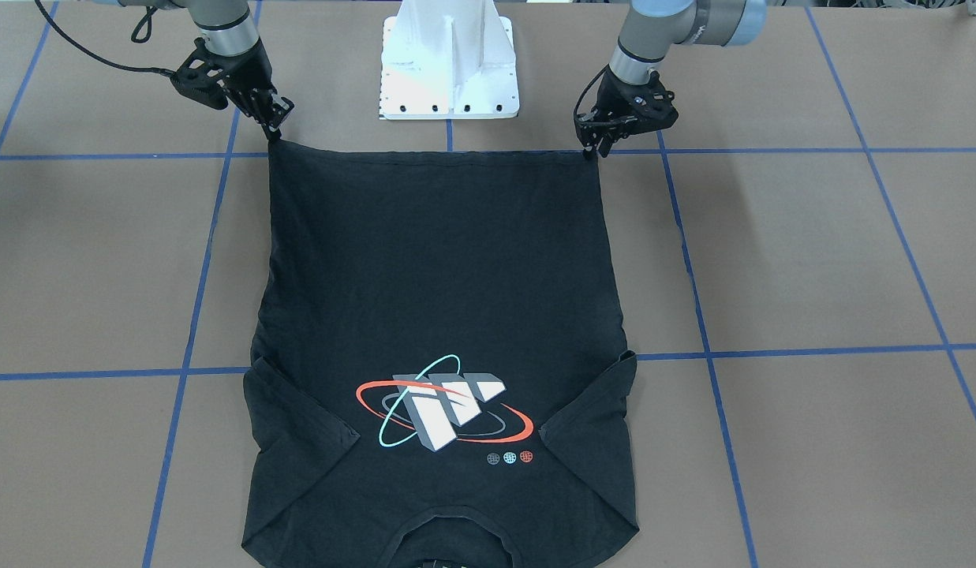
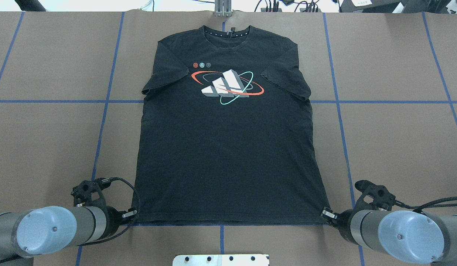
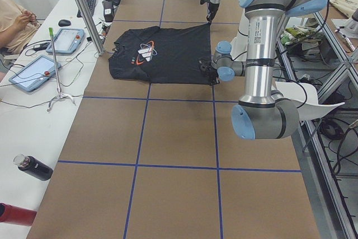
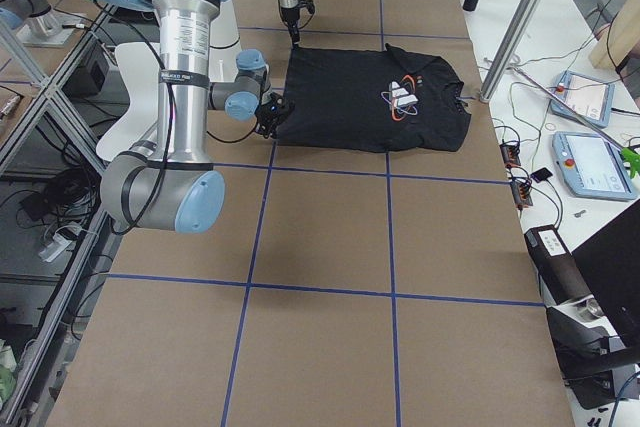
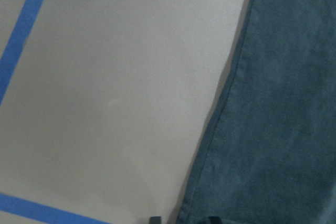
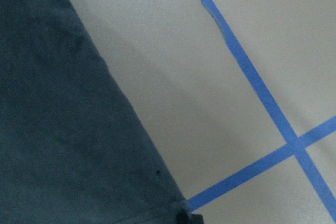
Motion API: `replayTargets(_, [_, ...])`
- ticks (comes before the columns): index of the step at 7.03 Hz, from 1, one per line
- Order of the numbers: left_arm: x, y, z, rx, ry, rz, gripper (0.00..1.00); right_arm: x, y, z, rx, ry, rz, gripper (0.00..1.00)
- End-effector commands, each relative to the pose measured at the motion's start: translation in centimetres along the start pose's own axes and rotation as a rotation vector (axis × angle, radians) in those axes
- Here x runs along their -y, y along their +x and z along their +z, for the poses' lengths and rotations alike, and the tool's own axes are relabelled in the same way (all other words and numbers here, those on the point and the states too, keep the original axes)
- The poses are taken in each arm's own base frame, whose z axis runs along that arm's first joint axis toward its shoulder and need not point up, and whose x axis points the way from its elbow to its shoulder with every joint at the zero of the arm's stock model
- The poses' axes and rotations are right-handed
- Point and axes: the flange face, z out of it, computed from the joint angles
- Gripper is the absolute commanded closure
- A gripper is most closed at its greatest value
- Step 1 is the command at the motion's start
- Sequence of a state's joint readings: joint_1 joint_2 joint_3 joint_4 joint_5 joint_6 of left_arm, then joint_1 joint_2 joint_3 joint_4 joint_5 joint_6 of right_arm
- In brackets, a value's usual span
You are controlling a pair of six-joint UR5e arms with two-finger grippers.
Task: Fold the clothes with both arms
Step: 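Move the left gripper down to the other hem corner nearest the robot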
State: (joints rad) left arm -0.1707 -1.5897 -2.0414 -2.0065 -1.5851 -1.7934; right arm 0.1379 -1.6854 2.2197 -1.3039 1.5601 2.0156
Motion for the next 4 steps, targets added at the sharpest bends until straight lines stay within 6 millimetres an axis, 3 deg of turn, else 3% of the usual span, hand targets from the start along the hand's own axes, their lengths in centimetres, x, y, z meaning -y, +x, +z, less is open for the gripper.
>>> replayTargets(1, [0.0, 0.0, 0.0, 0.001, -0.005, -0.003, 0.99, 0.0, 0.0, 0.0, 0.001, 0.0, 0.002, 1.0])
replayTargets(4, [-0.2, 0.3, -1.9, -0.021, -0.024, -0.014, 1.0, 0.0, -0.2, -0.6, 0.012, -0.003, 0.001, 1.0])
